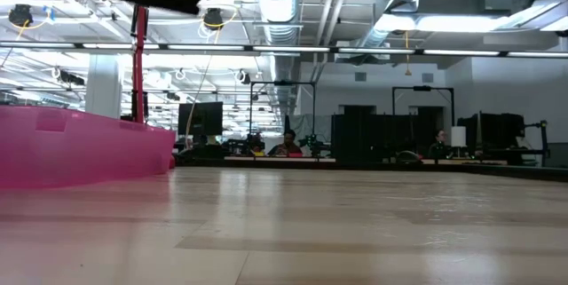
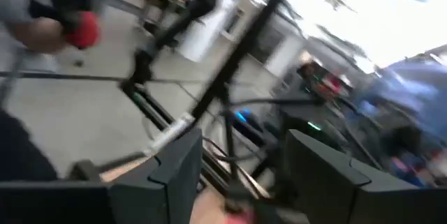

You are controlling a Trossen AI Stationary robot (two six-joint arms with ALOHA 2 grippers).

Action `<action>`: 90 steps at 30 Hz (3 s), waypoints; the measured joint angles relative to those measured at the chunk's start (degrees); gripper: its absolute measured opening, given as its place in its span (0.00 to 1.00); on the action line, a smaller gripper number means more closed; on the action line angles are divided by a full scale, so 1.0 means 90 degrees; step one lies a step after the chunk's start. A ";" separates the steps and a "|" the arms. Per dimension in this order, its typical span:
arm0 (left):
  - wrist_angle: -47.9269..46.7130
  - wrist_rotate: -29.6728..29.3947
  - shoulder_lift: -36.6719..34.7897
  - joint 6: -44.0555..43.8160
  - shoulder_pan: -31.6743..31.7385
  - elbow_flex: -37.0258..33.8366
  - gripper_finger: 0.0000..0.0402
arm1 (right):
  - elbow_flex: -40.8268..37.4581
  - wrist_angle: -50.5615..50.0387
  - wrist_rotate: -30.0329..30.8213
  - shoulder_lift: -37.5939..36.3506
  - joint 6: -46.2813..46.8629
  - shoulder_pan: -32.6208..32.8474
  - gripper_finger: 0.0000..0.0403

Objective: Pick & Place Office items
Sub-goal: Put the black digital timer into the black bin, then put the red digital timer into the black bin

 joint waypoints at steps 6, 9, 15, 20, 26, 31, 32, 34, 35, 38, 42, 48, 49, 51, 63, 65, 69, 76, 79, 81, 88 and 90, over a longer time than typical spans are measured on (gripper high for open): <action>-0.1157 0.1996 -0.0656 -0.1756 -0.0369 0.0008 0.38 | 0.0000 -0.0845 0.0528 -0.0570 0.0096 0.0456 0.49; -0.1258 0.3084 -0.0821 -0.2250 -0.0577 0.0010 0.39 | 0.0000 -0.1045 0.0589 -0.0777 0.0210 0.0623 0.49; -0.1913 0.4644 -0.0902 -0.4051 -0.0975 0.0015 0.38 | 0.0002 -0.1519 0.1225 -0.0872 0.0338 0.0871 0.49; -0.2382 0.5081 -0.0732 -0.5789 -0.1668 0.0015 0.39 | 0.0002 -0.1756 0.1581 -0.0875 0.0596 0.1030 0.49; -0.2599 0.5022 -0.0464 -0.7450 -0.2497 0.0015 0.38 | -0.0002 -0.1946 0.1880 -0.1368 0.0659 0.1426 0.49; -0.2548 0.5090 0.0026 -0.8447 -0.2980 0.0015 0.38 | -0.0002 -0.2022 0.2365 -0.1632 0.0663 0.1774 0.49; -0.2556 0.5092 0.0131 -0.8614 -0.3038 0.0015 0.38 | -0.0002 -0.2022 0.2420 -0.1644 0.0663 0.1852 0.49; -0.2466 0.5086 0.0365 -0.8767 -0.3092 0.0015 0.39 | -0.0002 -0.2024 0.2557 -0.1645 0.0662 0.1993 0.49; -0.2358 0.5089 0.0489 -0.8775 -0.3093 0.0015 0.39 | -0.0002 -0.2027 0.2618 -0.1645 0.0661 0.2053 0.49; -0.2086 0.5084 0.0851 -0.8781 -0.3050 0.0015 0.39 | -0.0002 -0.2022 0.2907 -0.1645 0.0663 0.2207 0.49; -0.1854 0.5105 0.1235 -0.8782 -0.2988 0.0015 0.39 | -0.0002 -0.2020 0.3136 -0.1645 0.0661 0.2418 0.49; -0.1802 0.4994 0.1315 -0.8785 -0.2988 0.0015 0.45 | -0.0002 -0.1993 0.3303 -0.1645 0.0663 0.2597 0.49; -0.1755 0.4954 0.1288 -0.8783 -0.2988 0.0015 0.47 | -0.0002 -0.1993 0.3351 -0.1645 0.0663 0.2603 0.49; -0.1706 0.4833 0.1211 -0.8775 -0.2989 0.0015 0.50 | -0.0002 -0.2001 0.3432 -0.1645 0.0663 0.2660 0.49; -0.1194 0.3643 0.0489 -0.7581 -0.3051 0.0015 0.60 | -0.0002 -0.2848 0.5204 -0.1642 0.0999 0.2977 0.49; -0.0925 0.3322 0.0280 -0.6973 -0.3051 0.0015 0.61 | -0.0002 -0.3304 0.5560 -0.1642 0.1426 0.2999 0.49; 0.0003 0.2648 -0.0082 -0.5029 -0.3079 0.0015 0.61 | -0.0002 -0.4237 0.5576 -0.1640 0.2864 0.2925 0.49; 0.1416 0.2258 -0.0458 -0.1439 -0.2742 0.0020 0.61 | -0.0002 -0.6033 0.5313 -0.1220 0.5921 0.2930 0.49; 0.1725 0.2215 -0.0533 -0.0355 -0.2427 0.0020 0.61 | -0.0005 -0.6631 0.4810 -0.0820 0.6943 0.2928 0.49; 0.2042 0.2099 -0.0552 0.0393 -0.2174 0.0020 0.60 | -0.0005 -0.6666 0.4492 -0.0484 0.7328 0.2970 0.49; 0.3270 0.2076 -0.0567 0.2629 -0.1439 0.0020 0.58 | -0.0007 -0.6238 0.3999 0.0682 0.8440 0.3438 0.49; 0.3462 0.2080 -0.0567 0.2972 -0.1316 0.0020 0.58 | -0.0010 -0.6217 0.4002 0.0920 0.8886 0.3621 0.49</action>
